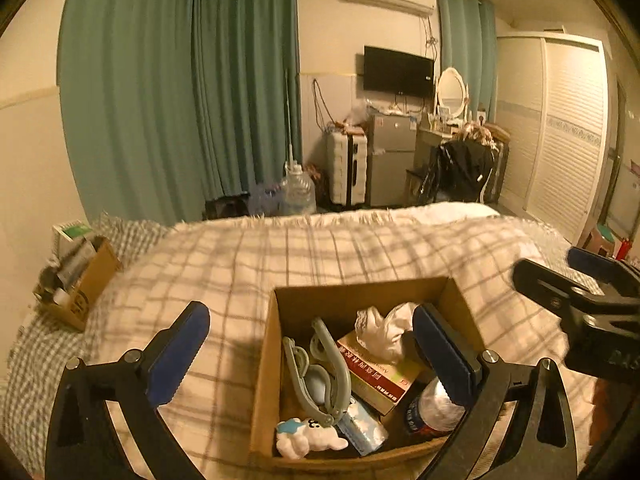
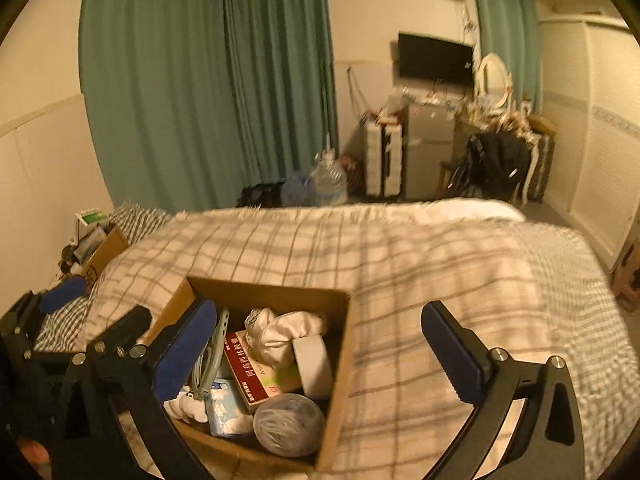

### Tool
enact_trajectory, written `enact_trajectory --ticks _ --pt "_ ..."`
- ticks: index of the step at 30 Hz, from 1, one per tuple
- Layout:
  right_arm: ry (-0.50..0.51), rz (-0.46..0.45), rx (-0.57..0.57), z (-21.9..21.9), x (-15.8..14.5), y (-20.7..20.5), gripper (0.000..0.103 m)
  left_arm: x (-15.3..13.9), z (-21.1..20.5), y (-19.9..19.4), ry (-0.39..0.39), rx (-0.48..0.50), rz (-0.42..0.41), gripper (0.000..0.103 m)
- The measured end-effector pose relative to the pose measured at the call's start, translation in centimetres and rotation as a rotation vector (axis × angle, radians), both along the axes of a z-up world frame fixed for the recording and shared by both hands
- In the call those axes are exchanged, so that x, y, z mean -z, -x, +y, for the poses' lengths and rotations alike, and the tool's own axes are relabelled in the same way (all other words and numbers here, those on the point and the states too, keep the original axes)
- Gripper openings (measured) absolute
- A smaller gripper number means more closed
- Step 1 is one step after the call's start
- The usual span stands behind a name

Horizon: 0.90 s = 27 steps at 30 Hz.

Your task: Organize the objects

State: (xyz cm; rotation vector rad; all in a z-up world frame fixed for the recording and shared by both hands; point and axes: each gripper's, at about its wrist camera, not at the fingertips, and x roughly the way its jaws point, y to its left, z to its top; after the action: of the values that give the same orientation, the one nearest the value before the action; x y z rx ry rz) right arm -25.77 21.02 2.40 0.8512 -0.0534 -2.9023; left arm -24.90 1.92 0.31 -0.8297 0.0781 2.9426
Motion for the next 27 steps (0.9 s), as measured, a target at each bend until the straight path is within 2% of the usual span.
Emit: enact_trajectory --ticks 7,14,17,22,27 --pt "-0.02 0.106 0.031 1.1 -4.9 -7.9 0.102 -5.1 -0.8 -5.7 -0.002 0.014 0.108 0.103" --pt "-0.07 0.218 0.069 1.2 -8.3 -15.8 0.102 -8.2 -2.0 -12.7 -0.039 0.02 0.217 0.103" --pt "-0.089 0.259 0.086 0.8 -8.3 -18.4 0.102 -8.0 -2.9 -14.9 -0.077 -0.008 0.247 0.103" --pt "-0.067 0.285 0.124 0.6 -6.3 -20.8 0.102 -5.0 -4.5 -16.7 -0.129 -0.064 0.234 0.103" --pt "-0.041 0.257 0.159 0.8 -2.2 -20.6 0.103 -1.2 -4.9 -17.8 -0.049 -0.105 0.245 0.103"
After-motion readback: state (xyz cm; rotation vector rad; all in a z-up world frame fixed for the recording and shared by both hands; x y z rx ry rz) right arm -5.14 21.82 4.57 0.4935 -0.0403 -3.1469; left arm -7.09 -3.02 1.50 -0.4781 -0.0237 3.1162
